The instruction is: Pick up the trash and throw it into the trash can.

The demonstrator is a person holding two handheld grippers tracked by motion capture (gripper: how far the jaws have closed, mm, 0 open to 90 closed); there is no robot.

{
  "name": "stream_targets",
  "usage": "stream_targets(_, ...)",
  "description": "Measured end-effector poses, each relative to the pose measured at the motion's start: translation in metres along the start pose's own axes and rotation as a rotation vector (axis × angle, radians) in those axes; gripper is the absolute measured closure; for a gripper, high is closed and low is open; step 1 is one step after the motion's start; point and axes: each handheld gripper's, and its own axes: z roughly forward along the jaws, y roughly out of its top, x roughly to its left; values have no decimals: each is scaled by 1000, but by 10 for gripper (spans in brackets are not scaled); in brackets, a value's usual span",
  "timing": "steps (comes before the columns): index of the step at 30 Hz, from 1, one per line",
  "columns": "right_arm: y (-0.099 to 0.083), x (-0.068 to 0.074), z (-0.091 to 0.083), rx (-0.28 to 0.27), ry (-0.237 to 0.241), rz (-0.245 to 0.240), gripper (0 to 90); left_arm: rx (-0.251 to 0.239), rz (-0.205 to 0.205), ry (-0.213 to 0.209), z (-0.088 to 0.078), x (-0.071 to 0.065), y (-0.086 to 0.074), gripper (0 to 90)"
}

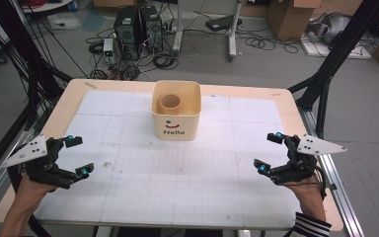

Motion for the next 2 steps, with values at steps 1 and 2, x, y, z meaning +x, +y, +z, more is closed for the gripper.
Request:
stream_targets(1,0,0,0,-1,0,1,3,0,-1,3,0,0,0,17)
stream_targets(2,0,0,0,0,0,-1,3,-4,-2,1,0,0,0,17)
